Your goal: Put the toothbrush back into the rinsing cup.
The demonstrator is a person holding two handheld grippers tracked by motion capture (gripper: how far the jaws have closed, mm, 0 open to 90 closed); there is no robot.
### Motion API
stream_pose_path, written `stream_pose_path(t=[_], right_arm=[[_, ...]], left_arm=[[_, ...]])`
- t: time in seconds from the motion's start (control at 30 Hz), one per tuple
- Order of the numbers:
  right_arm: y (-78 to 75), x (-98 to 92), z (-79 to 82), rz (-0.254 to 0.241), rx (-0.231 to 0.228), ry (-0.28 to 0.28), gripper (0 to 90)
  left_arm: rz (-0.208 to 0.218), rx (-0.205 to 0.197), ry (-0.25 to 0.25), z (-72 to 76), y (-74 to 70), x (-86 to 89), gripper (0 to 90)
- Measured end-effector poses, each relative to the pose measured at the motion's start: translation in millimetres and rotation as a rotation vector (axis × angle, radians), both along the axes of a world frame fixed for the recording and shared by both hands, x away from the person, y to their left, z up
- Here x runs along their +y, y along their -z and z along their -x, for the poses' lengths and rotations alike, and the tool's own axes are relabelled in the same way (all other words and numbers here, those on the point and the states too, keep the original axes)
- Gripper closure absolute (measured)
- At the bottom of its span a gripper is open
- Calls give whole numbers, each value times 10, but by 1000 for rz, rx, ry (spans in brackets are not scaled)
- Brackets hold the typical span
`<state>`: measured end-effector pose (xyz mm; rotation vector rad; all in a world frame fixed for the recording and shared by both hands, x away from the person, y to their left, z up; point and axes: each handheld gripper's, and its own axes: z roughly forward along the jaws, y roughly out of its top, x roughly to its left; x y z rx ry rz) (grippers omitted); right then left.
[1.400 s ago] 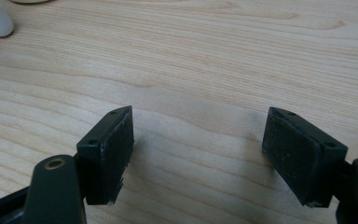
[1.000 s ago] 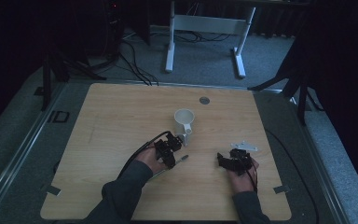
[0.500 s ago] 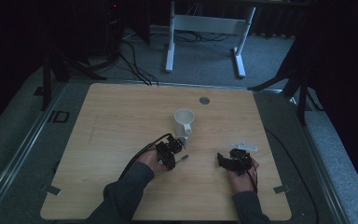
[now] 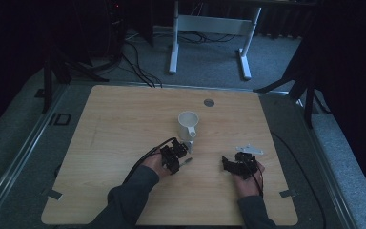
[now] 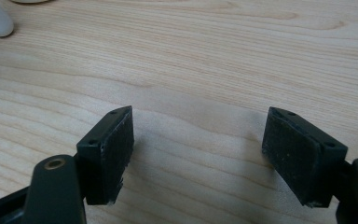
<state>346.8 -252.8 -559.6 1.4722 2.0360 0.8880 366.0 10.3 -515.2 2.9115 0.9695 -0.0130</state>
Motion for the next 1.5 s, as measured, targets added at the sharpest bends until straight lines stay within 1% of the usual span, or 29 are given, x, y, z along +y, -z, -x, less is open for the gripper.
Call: stream_pose_path(t=[0.2, 0.33, 0.63, 0.73, 1.0, 1.33, 1.5], right_arm=[[0, 0, 0, 0, 0, 0, 247], [0, 0, 0, 0, 0, 0, 247], [-1, 1, 1, -1, 2, 2, 246], [-1, 1, 1, -1, 2, 1, 246], [0, 1, 0, -1, 0, 1, 246], [0, 1, 0, -1, 0, 1, 246], [0, 0, 0, 0, 0, 0, 246]], left_arm=[[6, 0, -1, -18, 8, 15, 779], [18, 3, -2, -33, 3, 40, 787], [66, -17, -17, -32, -88, 120, 790], [96, -18, -15, -33, -111, 144, 790], [140, -44, -28, -35, -177, 181, 790], [162, -73, -41, -13, -279, 233, 791], [176, -97, -41, -3, -352, 244, 791]])
